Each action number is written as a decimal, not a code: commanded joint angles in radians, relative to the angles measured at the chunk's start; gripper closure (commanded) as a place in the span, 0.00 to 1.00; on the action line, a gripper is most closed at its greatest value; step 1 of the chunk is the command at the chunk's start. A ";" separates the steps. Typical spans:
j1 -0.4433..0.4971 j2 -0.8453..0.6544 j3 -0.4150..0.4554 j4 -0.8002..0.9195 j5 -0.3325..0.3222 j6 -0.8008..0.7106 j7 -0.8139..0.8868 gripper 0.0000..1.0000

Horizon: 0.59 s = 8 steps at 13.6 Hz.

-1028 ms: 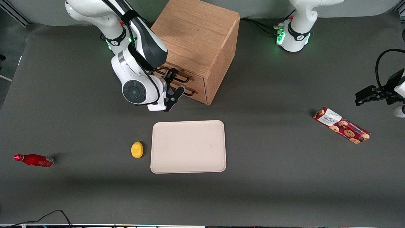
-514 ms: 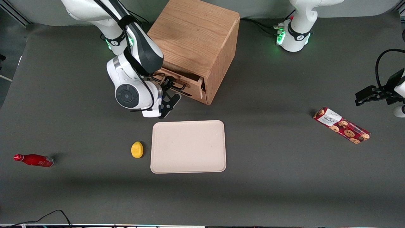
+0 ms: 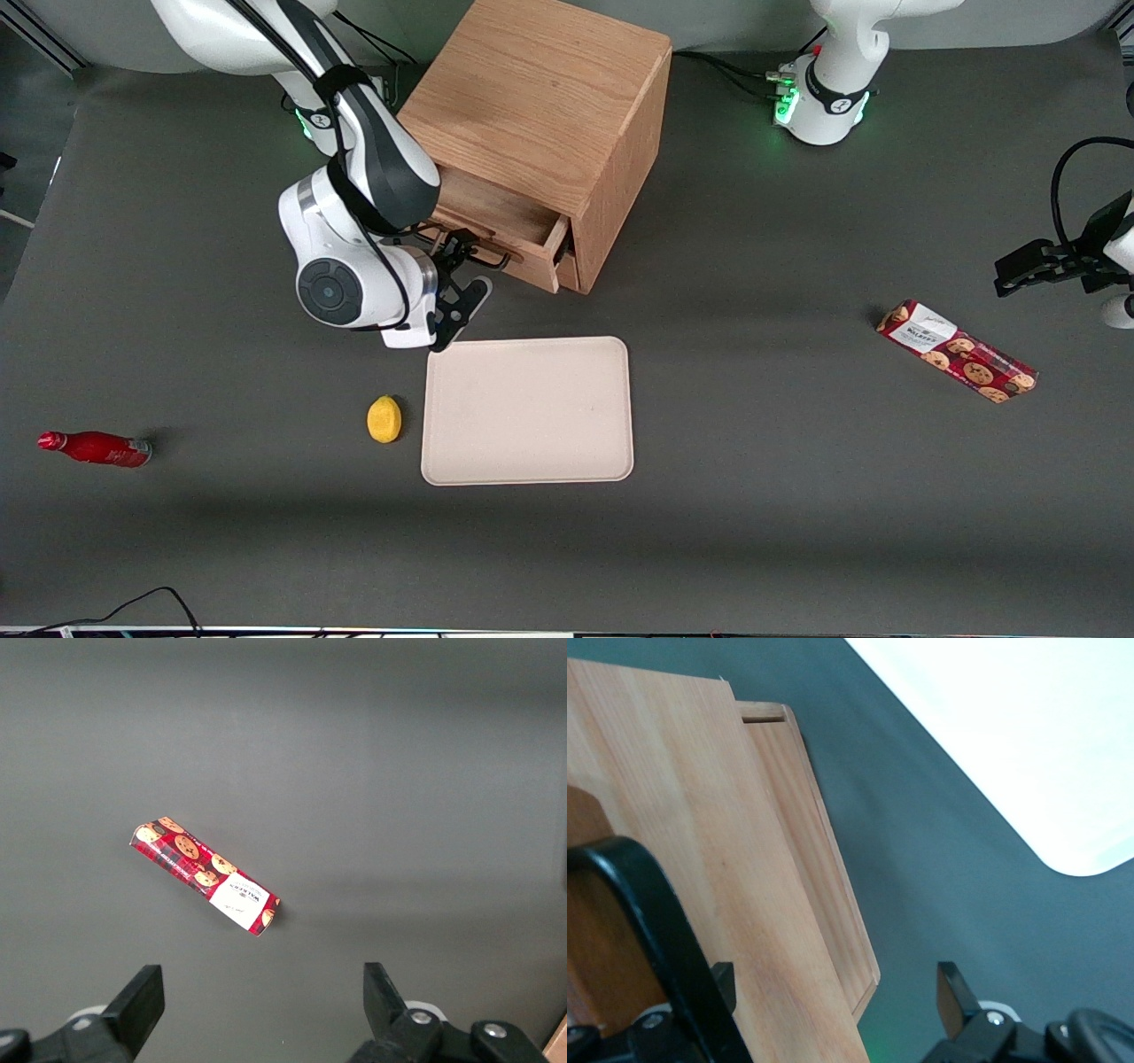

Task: Open upper drawer
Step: 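Pull the upper drawer outward from the cabinet with the right gripper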

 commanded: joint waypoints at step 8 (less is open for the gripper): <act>-0.068 0.065 0.005 0.083 -0.046 -0.004 -0.060 0.00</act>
